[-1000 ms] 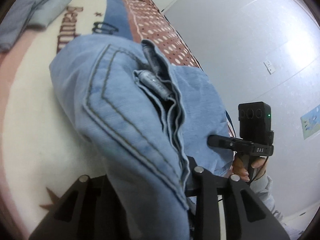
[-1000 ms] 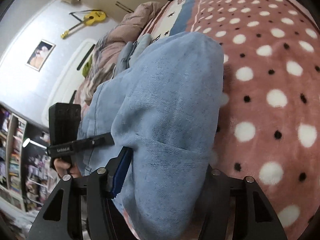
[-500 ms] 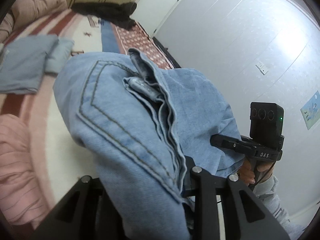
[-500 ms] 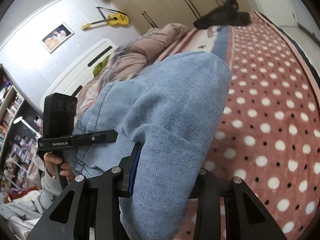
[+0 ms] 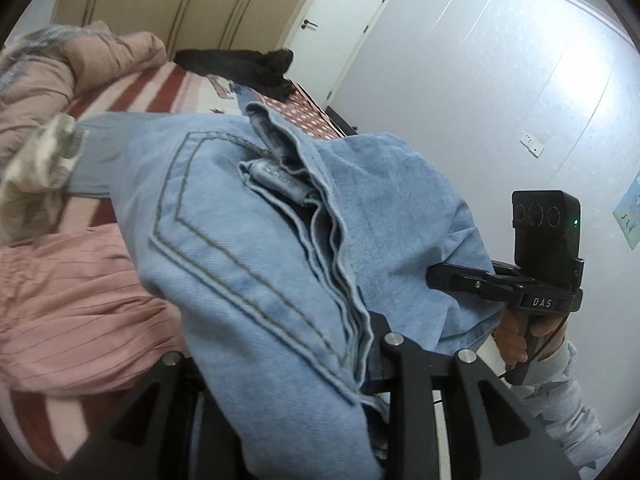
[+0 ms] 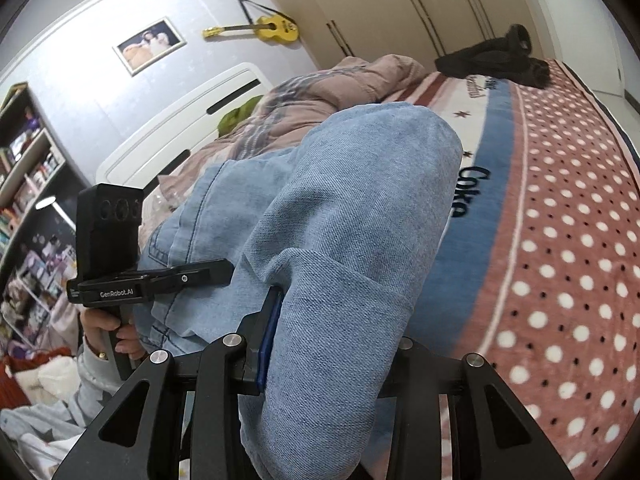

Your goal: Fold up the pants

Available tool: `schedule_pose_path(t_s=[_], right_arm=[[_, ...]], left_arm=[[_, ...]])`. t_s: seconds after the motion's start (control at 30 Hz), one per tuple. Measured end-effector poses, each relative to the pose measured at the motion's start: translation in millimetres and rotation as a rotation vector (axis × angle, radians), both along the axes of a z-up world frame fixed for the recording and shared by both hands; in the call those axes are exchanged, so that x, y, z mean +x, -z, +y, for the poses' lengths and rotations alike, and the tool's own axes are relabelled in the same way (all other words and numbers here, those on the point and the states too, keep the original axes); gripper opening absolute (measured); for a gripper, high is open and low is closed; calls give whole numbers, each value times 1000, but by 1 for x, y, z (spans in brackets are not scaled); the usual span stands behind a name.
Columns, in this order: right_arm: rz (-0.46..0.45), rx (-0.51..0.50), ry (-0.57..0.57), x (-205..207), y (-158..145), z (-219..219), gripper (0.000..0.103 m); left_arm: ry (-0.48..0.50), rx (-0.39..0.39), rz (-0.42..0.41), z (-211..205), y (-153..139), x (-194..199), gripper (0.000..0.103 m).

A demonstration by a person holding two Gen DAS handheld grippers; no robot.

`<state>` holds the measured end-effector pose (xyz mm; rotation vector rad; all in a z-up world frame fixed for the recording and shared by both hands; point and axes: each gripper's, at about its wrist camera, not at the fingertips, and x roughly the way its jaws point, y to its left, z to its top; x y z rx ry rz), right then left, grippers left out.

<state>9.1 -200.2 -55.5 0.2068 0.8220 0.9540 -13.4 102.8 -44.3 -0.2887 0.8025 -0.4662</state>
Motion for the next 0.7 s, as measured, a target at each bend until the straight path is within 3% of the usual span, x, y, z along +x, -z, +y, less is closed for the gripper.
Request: schedule_pose_path(t_s=[0.23, 0.7], right_arm=[[-31, -18, -51, -6, -7, 38, 29], [12, -80, -189, 23, 14, 157, 29]], left_arm=[[-43, 24, -18, 32, -2, -10, 25], [-182, 74, 54, 133, 23, -3, 25]])
